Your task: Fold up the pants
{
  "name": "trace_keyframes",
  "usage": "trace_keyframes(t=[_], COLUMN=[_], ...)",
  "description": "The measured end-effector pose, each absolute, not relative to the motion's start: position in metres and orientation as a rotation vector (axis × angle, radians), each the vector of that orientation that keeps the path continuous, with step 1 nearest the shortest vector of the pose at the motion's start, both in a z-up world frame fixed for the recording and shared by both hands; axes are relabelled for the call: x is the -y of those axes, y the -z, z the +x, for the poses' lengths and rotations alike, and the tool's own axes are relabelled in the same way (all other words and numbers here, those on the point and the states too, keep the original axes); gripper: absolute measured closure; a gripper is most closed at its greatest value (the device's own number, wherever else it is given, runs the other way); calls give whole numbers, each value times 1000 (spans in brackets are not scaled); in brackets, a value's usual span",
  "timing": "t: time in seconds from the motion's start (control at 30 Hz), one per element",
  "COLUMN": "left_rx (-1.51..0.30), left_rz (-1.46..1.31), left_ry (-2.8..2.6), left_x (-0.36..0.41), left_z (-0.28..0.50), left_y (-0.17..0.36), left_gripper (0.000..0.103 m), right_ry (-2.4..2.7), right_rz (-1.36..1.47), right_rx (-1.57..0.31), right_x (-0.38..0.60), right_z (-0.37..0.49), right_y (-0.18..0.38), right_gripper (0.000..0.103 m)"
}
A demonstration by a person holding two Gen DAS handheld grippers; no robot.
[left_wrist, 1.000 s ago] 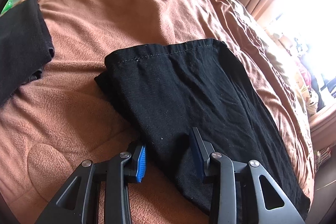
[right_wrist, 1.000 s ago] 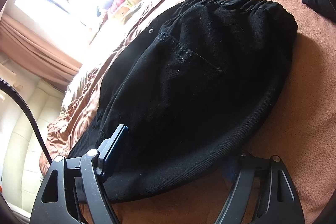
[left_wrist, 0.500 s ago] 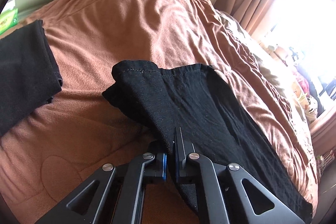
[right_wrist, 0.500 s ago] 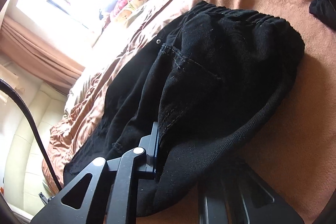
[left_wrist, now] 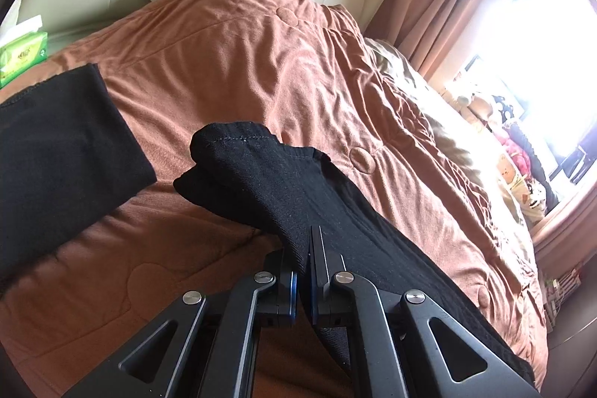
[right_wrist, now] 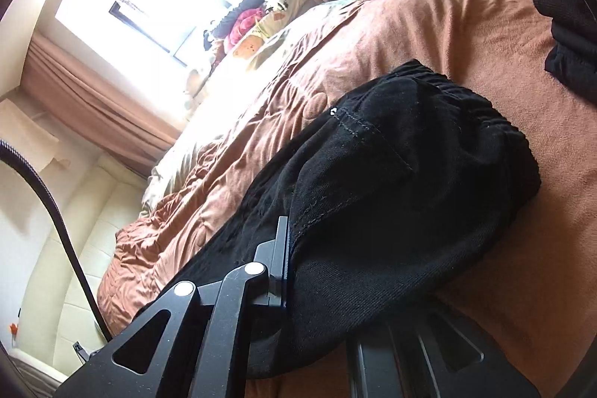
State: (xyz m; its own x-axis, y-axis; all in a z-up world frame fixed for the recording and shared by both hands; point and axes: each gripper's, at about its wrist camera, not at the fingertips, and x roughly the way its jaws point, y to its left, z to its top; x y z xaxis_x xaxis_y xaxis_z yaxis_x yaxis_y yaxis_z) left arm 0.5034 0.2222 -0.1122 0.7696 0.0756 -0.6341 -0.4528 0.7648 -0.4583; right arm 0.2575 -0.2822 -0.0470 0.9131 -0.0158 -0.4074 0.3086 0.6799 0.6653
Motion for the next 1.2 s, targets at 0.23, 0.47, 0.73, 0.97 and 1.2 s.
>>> trace_keyframes(t=[0.23,0.47,0.73,0.97,1.2], left_rx=[-624,-618,-608,-609,-675], left_rz=[-644,-653,-670,-679,-694], left_ry=[-330,-347,-369,-381,-384], left_x=[-230,-238,-252,-260,-271], left_z=[455,400,344,310,288], left_y=[100,93,91,95,120], left_gripper=[98,98,98,98,97], right_ry=[174,161,142,132,140], right_rz=[809,833,836,842,856], right_rx=[-391,-396,-393,-406,-425], right_x=[281,281,277,275,274], right_z=[227,195,157,135,116], right_y=[42,44,44,46,49], right_gripper=[99,99,99,99,99])
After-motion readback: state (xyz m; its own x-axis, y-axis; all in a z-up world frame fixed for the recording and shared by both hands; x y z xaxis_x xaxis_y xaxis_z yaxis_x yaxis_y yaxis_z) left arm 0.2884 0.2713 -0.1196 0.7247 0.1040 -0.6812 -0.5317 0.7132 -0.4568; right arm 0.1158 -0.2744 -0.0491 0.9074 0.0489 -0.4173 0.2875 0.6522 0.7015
